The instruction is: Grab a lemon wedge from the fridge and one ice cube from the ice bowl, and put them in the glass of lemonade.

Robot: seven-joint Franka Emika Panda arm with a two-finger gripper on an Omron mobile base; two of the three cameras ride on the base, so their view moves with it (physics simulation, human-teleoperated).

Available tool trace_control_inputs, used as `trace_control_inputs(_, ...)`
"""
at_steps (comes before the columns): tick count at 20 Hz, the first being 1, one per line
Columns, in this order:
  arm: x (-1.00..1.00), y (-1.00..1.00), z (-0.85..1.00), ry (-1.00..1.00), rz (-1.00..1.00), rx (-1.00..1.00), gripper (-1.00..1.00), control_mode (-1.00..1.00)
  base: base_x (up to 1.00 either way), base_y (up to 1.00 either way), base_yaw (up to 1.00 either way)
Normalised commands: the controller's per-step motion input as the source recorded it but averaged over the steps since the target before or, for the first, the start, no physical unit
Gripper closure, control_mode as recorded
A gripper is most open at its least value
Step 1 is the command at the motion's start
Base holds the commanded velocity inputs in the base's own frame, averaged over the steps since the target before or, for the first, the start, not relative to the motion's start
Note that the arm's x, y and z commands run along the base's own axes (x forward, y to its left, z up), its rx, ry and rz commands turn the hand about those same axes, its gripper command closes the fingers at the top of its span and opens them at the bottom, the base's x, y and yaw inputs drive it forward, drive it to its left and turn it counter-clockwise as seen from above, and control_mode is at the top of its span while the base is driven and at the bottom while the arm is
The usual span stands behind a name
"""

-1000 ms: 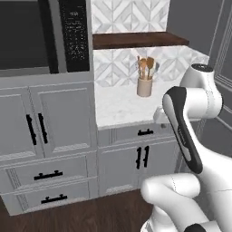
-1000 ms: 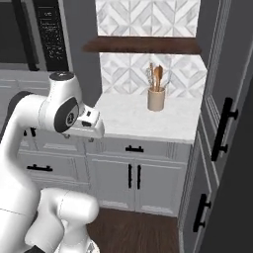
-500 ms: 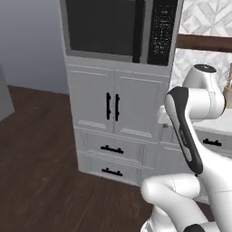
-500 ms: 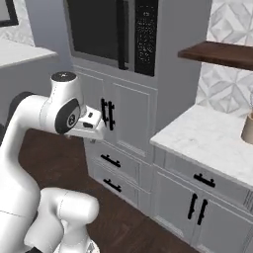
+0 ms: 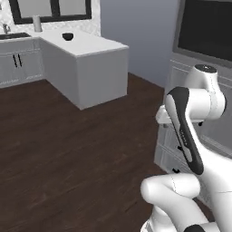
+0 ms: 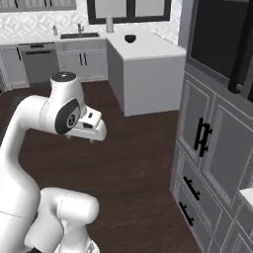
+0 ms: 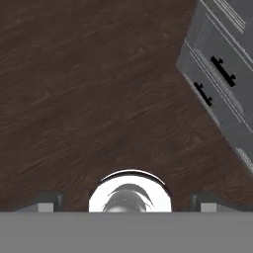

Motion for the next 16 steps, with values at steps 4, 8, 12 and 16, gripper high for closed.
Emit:
trace_control_inputs(4,0.00,0.00,0.00,0.00,0.00,0.00,-1.00,1.00,0.47,0.01,0.90)
trace_control_inputs(8,0.00,0.00,0.00,0.00,0.00,0.00,-1.00,1.00,0.54,0.04,0.88)
trace_control_inputs(12,0.00,0.00,0.00,0.00,0.00,0.00,-1.00,1.00,0.62,0.07,0.84)
trace_control_inputs(16,0.00,0.00,0.00,0.00,0.00,0.00,-1.00,1.00,0.64,0.07,0.84)
